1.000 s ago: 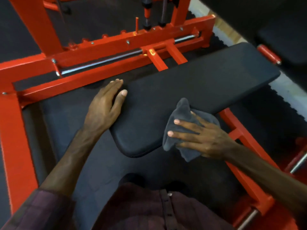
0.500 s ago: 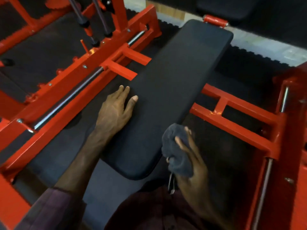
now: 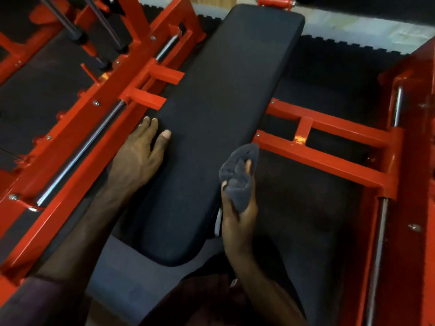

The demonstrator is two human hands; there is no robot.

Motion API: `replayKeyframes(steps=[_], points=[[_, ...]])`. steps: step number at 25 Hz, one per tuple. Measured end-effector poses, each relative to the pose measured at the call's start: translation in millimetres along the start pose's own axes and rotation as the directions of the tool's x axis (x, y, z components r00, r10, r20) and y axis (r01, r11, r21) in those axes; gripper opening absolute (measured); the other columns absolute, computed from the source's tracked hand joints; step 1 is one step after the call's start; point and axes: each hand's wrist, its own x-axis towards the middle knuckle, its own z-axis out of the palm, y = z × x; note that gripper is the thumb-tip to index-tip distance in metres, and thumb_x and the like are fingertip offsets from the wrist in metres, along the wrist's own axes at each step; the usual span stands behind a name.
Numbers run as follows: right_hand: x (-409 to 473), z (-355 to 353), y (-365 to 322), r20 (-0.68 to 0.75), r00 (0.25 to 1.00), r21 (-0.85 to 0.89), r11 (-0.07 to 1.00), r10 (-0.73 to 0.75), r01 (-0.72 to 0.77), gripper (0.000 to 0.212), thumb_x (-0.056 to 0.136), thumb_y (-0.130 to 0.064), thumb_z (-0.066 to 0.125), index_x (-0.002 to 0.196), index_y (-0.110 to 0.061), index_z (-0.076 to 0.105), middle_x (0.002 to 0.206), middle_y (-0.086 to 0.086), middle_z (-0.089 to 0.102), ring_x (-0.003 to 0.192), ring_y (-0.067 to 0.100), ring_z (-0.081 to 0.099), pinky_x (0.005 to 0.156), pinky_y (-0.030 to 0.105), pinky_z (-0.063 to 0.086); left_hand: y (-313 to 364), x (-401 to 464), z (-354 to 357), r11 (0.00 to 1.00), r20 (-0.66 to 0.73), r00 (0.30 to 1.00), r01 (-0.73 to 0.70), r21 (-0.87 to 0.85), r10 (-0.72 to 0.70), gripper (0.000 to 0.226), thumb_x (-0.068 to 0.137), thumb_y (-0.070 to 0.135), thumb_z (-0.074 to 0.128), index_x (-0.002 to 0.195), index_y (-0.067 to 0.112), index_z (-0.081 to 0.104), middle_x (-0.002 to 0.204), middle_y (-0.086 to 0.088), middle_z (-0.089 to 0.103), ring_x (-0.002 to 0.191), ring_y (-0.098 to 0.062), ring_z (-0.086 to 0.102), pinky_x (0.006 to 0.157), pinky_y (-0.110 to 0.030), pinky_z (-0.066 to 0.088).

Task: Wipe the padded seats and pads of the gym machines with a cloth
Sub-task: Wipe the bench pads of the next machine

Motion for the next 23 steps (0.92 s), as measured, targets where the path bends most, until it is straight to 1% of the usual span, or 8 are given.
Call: replayKeyframes(steps=[4,8,10,12,15,17,20,23], points=[[-32.2,-3.1,-5.9,0.145,0.987,-0.018,0.998,-0.064,0.067,0.071,0.095,-0.018,0.073,0.158,-0.018,0.040,0.166,-0.003,0.040,0.156,0.022,0.034,0.128,0.041,0.027,8.4,26.1,3.5,1.000,0.031,0.999,-0.019,-0.008,0.019,0.076,0.106,0.060,0.034,0.159,0.006,0.043,0.167,-0.019,0.036,0.158,-0.025,0.030,0.129,-0.037,0.022],[51.1,7.3,-10.5,-0.009,1.000,-0.012,1.000,0.000,0.000,0.064,0.095,-0.018,0.071,0.154,-0.013,0.048,0.160,-0.004,0.049,0.148,0.016,0.047,0.122,0.048,0.039,6.6,47.4,7.4,1.000,0.064,0.998,-0.018,-0.023,0.020,0.086,0.099,0.075,0.027,0.161,0.017,0.042,0.170,-0.010,0.032,0.157,-0.025,0.032,0.128,-0.045,0.027],[44.2,7.7,-15.6,-0.014,1.000,-0.049,0.999,-0.004,0.003,0.061,0.094,-0.014,0.071,0.151,-0.016,0.051,0.158,-0.007,0.051,0.147,0.014,0.048,0.121,0.034,0.039,3.8,55.8,8.6,0.999,0.082,0.996,-0.021,-0.026,0.023,0.088,0.097,0.079,0.026,0.161,0.021,0.041,0.171,-0.006,0.031,0.157,-0.026,0.032,0.128,-0.049,0.028],[16.6,6.6,-24.4,0.075,0.991,-0.140,0.983,-0.111,0.121,0.065,0.093,-0.013,0.073,0.153,-0.011,0.048,0.160,-0.003,0.049,0.151,0.012,0.042,0.122,0.025,0.033,2.7,63.8,8.2,0.999,0.103,0.994,-0.024,-0.044,0.028,0.087,0.096,0.080,0.027,0.161,0.023,0.041,0.171,-0.005,0.031,0.156,-0.027,0.033,0.127,-0.051,0.029],[54.0,1.2,-17.1,0.129,0.984,-0.162,0.977,-0.121,0.142,0.069,0.094,-0.027,0.073,0.155,-0.010,0.046,0.161,0.003,0.048,0.151,0.020,0.043,0.125,0.045,0.034,3.0,78.6,10.8,0.998,0.122,0.992,-0.036,-0.049,0.042,0.089,0.095,0.081,0.027,0.161,0.023,0.041,0.171,-0.006,0.031,0.156,-0.029,0.033,0.127,-0.052,0.029],[102.5,4.8,-21.4,0.037,0.996,-0.179,0.980,-0.080,0.085,0.072,0.091,-0.035,0.074,0.155,-0.014,0.047,0.157,0.001,0.054,0.144,0.017,0.052,0.121,0.054,0.039,4.3,85.0,12.5,0.998,0.133,0.990,-0.032,-0.061,0.040,0.089,0.095,0.081,0.027,0.161,0.023,0.040,0.172,-0.007,0.030,0.156,-0.029,0.033,0.128,-0.051,0.028],[116.5,8.0,-17.5,-0.016,0.997,-0.173,0.982,-0.075,0.071,0.075,0.091,-0.034,0.073,0.156,-0.011,0.045,0.155,-0.001,0.056,0.140,0.012,0.056,0.118,0.052,0.043,5.3,91.1,13.2,0.995,0.141,0.989,-0.027,-0.091,0.040,0.091,0.094,0.081,0.026,0.162,0.022,0.039,0.172,-0.006,0.030,0.157,-0.027,0.032,0.129,-0.048,0.027],[90.1,6.3,-14.3,0.016,0.999,-0.184,0.982,-0.048,0.050,0.076,0.090,-0.041,0.073,0.155,-0.012,0.047,0.153,0.001,0.058,0.141,0.018,0.056,0.118,0.053,0.044,7.6,96.2,13.1,0.994,0.145,0.989,-0.024,-0.107,0.039,0.084,0.099,0.078,0.031,0.163,0.024,0.038,0.173,-0.004,0.027,0.157,-0.026,0.030,0.128,-0.048,0.027]])
